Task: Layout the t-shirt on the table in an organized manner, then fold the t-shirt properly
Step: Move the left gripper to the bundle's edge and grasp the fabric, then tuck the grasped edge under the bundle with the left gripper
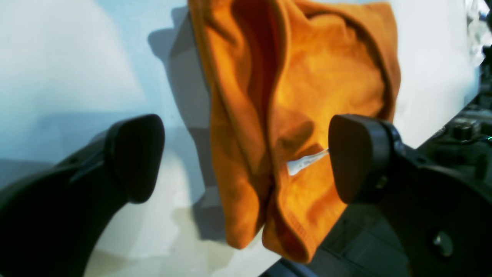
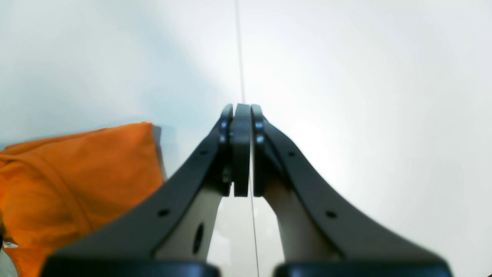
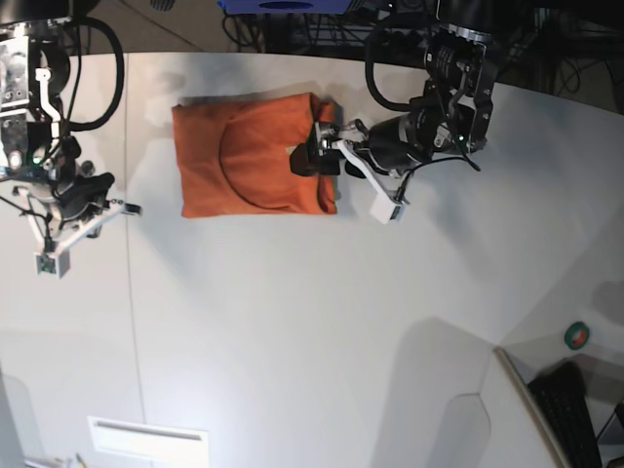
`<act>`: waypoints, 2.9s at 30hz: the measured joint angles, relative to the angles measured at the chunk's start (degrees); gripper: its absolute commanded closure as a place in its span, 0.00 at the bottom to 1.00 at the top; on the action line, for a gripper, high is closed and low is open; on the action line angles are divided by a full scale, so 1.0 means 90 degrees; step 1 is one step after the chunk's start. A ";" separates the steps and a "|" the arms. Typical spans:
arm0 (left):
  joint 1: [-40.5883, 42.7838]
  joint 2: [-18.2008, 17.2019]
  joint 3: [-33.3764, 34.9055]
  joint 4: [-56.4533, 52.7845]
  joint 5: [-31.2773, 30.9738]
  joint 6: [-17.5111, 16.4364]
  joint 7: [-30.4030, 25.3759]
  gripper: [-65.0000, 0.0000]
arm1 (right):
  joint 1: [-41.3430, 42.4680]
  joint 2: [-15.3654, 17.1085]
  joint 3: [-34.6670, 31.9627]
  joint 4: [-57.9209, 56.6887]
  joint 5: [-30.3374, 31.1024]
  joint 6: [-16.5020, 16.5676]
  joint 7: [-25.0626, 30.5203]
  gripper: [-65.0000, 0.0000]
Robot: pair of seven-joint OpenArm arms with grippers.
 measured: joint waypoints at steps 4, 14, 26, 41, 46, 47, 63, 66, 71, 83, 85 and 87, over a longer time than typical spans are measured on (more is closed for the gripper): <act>-0.0073 0.0272 0.0015 0.0000 0.0495 0.0002 -0.0066 0.00 | 0.0000 -0.0029 -0.0002 0.0000 0.0005 0.0000 -0.0005 1.00; -0.0270 0.0313 0.0015 -0.0583 0.0464 0.0000 -0.0068 0.70 | -0.0002 -0.0015 0.0000 0.0000 0.0002 0.0000 -0.0005 1.00; -0.1056 -0.0656 0.1727 -0.0678 0.0457 -0.0002 0.0027 1.00 | -0.0015 -0.0015 0.0010 -0.0002 0.0002 0.0000 -0.0005 1.00; -0.5231 -0.1260 0.8191 -0.0714 0.0561 -0.0019 0.0393 1.00 | -0.0741 -0.0012 0.0957 -0.0017 -0.0022 0.0022 -0.0022 1.00; -0.5382 -0.0675 0.8786 -0.0692 0.1418 -0.0070 -0.0248 1.00 | -0.1064 -0.0403 0.1399 -0.0012 0.0002 0.0024 0.0277 1.00; -0.5338 -0.0634 0.8847 -0.0692 0.1630 -0.0078 -0.0435 1.00 | -0.1154 -0.0452 0.1435 -0.0012 0.0022 0.0022 0.0376 1.00; -0.5066 -0.0143 0.8828 -0.1435 0.2487 -0.1195 -0.0568 1.00 | -0.1460 -0.0639 0.1469 -0.0015 0.0027 0.0019 0.0529 1.00; -0.5066 -0.0141 0.8828 -0.1433 0.2487 -0.1195 -0.0571 1.00 | -0.1455 -0.0673 0.1467 -0.0015 0.0027 0.0019 0.0527 1.00; -0.5081 -0.0141 0.8828 -0.1428 0.2463 -0.1197 -0.0571 0.99 | -0.1409 -0.0673 0.1455 -0.0015 0.0024 0.0019 0.0532 1.00; -0.5085 0.0075 0.8828 -0.1428 0.2487 -0.1197 -0.0563 0.26 | -0.1411 -0.0661 0.1455 -0.0015 0.0024 0.0019 0.0527 1.00; -0.5141 0.0109 0.8830 -0.1426 0.2453 -0.1202 -0.0571 0.16 | -0.1411 -0.0663 0.1455 -0.0015 0.0027 0.0022 0.0527 1.00; -0.5253 0.0100 0.8828 -0.1387 0.2433 -0.1205 -0.0561 0.10 | -0.1411 -0.0658 0.1457 -0.0015 0.0027 0.0019 0.0525 1.00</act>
